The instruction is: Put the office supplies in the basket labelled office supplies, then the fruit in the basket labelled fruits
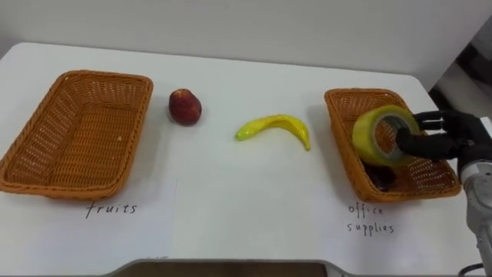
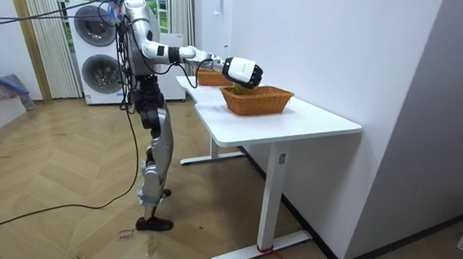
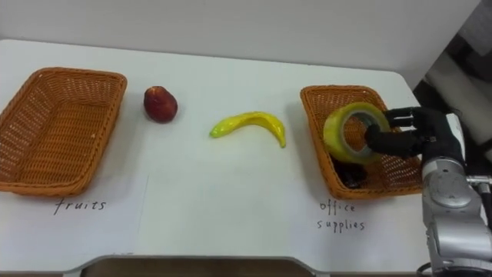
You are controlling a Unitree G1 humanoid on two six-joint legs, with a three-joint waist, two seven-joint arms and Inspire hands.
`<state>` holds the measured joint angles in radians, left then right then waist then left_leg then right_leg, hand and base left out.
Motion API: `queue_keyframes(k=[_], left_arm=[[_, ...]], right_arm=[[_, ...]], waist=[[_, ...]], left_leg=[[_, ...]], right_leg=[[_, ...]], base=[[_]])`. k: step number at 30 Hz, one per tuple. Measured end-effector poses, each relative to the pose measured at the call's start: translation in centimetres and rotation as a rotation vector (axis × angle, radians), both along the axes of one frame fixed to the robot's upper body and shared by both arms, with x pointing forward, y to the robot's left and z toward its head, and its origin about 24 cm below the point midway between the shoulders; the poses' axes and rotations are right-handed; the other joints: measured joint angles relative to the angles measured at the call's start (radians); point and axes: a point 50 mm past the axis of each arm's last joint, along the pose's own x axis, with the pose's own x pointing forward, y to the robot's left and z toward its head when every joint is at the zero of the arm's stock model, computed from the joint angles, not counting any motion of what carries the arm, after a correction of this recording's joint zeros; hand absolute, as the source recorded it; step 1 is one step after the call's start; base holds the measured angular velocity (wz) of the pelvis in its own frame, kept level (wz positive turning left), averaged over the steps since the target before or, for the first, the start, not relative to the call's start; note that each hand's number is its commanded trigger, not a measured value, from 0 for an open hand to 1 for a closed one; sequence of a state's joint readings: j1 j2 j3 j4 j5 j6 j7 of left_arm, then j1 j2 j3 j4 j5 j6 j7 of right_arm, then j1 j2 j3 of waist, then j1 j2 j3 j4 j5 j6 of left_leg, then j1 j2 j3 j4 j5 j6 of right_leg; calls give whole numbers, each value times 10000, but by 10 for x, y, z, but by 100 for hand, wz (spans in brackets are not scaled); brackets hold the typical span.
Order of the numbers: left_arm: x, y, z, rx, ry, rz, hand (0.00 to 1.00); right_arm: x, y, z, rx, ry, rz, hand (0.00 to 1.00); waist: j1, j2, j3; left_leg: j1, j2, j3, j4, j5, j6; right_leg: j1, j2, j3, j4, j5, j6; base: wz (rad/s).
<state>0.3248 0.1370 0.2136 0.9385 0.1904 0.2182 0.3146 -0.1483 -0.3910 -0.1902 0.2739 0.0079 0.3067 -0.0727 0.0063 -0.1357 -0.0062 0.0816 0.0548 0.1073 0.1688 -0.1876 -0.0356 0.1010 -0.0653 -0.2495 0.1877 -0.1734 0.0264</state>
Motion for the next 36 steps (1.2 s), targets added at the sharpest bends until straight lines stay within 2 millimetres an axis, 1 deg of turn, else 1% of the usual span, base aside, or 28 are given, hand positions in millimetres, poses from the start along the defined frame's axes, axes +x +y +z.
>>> queue_keyframes(k=[4, 14, 19, 27, 31, 33, 36], left_arm=[[4, 1, 1, 44, -171, -46, 0], [4, 0, 1, 37, -169, -37, 0], [4, 0, 1, 39, -180, -39, 0], [4, 0, 1, 74, -181, -40, 0], [4, 0, 1, 108, -162, -48, 0], [1, -1, 0, 76, -67, -25, 0], [-4, -1, 0, 161, 158, 51, 0]], right_arm=[[0, 0, 0, -4, -33, 18, 0], [1, 1, 2, -38, -246, 115, 0], [1, 1, 2, -37, -249, 114, 0], [1, 1, 3, -35, -274, 123, 0], [1, 1, 3, -18, -305, 134, 0], [3, 3, 9, -156, -514, 253, 0], [7, 10, 28, -434, -1271, 579, 0]], waist=[[5, -21, -3], [23, -9, 13], [24, -13, 81], [24, -28, 72], [31, -53, 39], [36, -36, 30], [17, 8, 14]], left_leg=[[0, -2, 0, 5, 0, 0], [10, 3, 4, -27, 0, 0], [10, 6, 24, -31, 0, 0], [12, 7, 34, -33, 0, 0], [24, 8, 38, -28, 0, 0], [36, 5, 41, -30, 0, 0], [85, 8, 55, -49, 0, 0]], right_leg=[[-16, 1, -2, -5, 0, 1], [-18, 9, -4, -17, -1, 1], [-23, 11, 11, -17, -1, 1], [-29, 12, 16, -17, -1, 1], [-28, 14, 20, -7, -1, 1], [-18, 16, 35, -2, -1, 1], [3, 21, 61, 0, -1, 1]], base=[[0], [0], [0], [0], [0], [0], [-1]])
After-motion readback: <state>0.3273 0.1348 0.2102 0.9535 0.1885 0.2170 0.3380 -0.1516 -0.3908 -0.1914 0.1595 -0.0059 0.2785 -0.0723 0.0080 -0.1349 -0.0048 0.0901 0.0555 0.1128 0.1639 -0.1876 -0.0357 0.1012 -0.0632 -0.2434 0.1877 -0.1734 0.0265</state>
